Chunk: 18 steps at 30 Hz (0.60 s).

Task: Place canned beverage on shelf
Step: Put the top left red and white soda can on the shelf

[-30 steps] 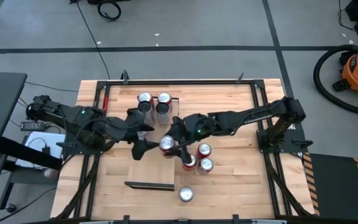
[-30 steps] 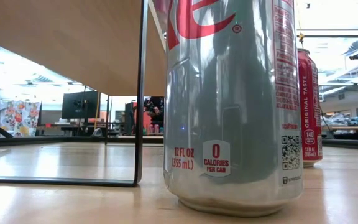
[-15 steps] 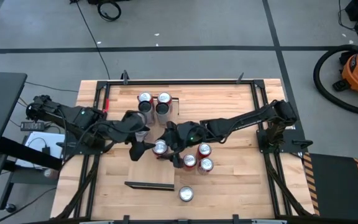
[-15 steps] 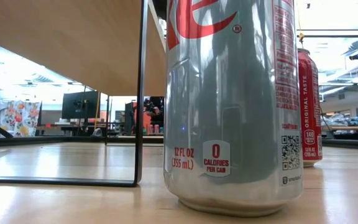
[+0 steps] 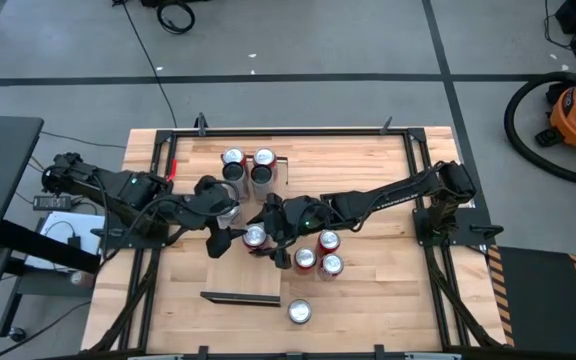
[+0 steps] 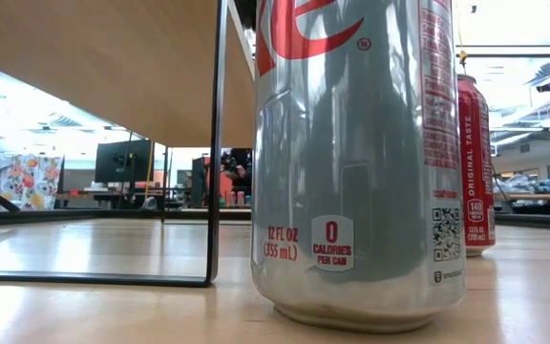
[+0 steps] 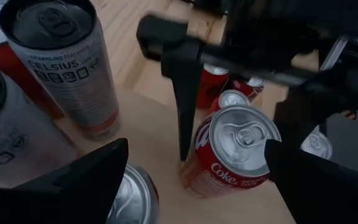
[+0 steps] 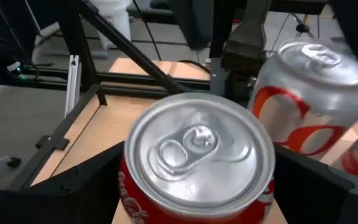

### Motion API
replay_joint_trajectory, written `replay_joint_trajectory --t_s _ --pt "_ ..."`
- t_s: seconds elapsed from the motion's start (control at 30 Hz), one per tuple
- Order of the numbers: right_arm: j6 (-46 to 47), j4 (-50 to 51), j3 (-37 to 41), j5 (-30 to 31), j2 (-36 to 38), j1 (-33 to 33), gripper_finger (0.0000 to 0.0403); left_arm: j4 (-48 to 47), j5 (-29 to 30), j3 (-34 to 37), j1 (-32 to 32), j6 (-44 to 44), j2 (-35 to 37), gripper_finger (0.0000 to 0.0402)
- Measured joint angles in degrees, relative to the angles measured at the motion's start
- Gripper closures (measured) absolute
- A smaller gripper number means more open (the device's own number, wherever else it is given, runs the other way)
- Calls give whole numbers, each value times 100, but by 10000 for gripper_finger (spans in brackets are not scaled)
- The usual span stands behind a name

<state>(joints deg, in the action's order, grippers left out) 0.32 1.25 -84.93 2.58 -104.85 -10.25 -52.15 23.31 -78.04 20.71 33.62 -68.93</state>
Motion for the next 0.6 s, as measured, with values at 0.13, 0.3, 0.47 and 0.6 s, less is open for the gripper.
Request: replay_joint_trajectory --t_s 0.13,0.3,0.47,0.6 --pt "-64 85 -226 43 163 30 43 -30 20 0 0 -39 49 13" --pt "-206 559 -544 97 402 84 43 -55 77 -2 -80 -181 189 13" --pt "-556 1617 -620 -25 699 113 43 -253 82 -2 -162 -277 355 13" --pt "-746 2434 -620 -138 838 122 54 -365 93 -2 -216 -326 520 13"
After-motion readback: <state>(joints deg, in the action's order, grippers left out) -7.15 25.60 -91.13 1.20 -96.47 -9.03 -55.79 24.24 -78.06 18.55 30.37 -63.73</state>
